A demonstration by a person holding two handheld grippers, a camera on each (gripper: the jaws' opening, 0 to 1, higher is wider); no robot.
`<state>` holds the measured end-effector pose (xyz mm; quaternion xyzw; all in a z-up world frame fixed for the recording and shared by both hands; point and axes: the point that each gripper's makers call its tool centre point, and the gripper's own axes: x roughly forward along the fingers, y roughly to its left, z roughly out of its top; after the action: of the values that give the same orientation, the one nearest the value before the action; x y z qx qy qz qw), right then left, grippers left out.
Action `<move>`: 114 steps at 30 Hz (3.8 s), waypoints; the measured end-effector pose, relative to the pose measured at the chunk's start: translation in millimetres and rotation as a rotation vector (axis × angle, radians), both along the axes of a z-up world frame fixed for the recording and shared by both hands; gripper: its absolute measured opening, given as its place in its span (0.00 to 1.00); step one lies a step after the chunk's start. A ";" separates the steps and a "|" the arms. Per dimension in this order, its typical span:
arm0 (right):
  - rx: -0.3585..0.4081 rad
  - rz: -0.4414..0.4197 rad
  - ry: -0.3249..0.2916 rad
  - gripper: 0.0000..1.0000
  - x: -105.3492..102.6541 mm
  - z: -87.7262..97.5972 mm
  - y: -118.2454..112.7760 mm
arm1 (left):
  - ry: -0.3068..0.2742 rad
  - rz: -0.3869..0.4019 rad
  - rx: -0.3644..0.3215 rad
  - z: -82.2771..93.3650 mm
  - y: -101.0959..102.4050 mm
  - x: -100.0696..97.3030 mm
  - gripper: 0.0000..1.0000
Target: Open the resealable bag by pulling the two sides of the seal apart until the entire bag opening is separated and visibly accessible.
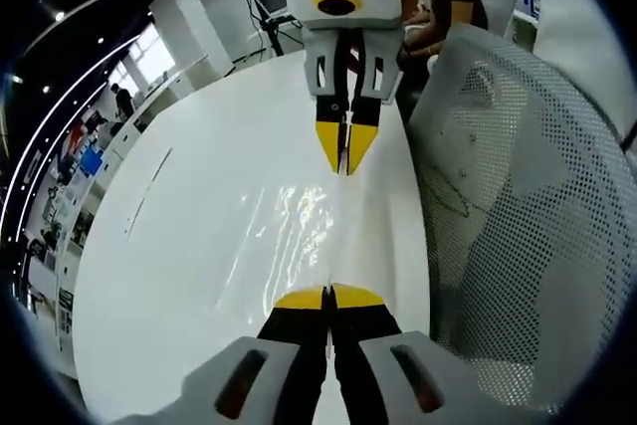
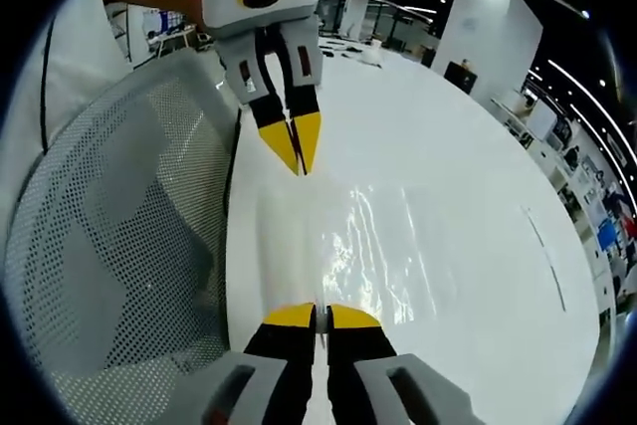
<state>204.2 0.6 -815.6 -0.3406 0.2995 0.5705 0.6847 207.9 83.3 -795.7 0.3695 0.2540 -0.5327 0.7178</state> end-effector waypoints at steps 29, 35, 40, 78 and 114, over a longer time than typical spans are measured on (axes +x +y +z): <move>0.093 -0.214 0.141 0.03 9.7 30.6 33.2 | -0.044 -0.130 0.001 2.2 14.4 0.7 0.00; 0.139 -0.187 0.145 0.02 2.8 38.0 42.3 | -0.068 -0.093 -0.003 3.6 16.4 2.1 0.00; 0.140 -0.170 0.151 0.02 4.9 33.1 40.7 | -0.086 -0.098 0.011 2.6 13.6 -1.6 0.00; 0.062 -0.124 0.173 0.00 -1.0 23.5 67.9 | -0.201 -0.268 -0.011 16.9 -10.2 -25.5 0.13; 0.173 -0.098 -0.310 0.00 66.2 129.0 77.1 | -0.270 -0.175 0.016 58.0 -15.5 30.1 0.00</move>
<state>270.4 77.7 -686.5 -0.3494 0.1563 0.5006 0.7765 238.0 67.8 -737.7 0.4642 0.1263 -0.5365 0.6934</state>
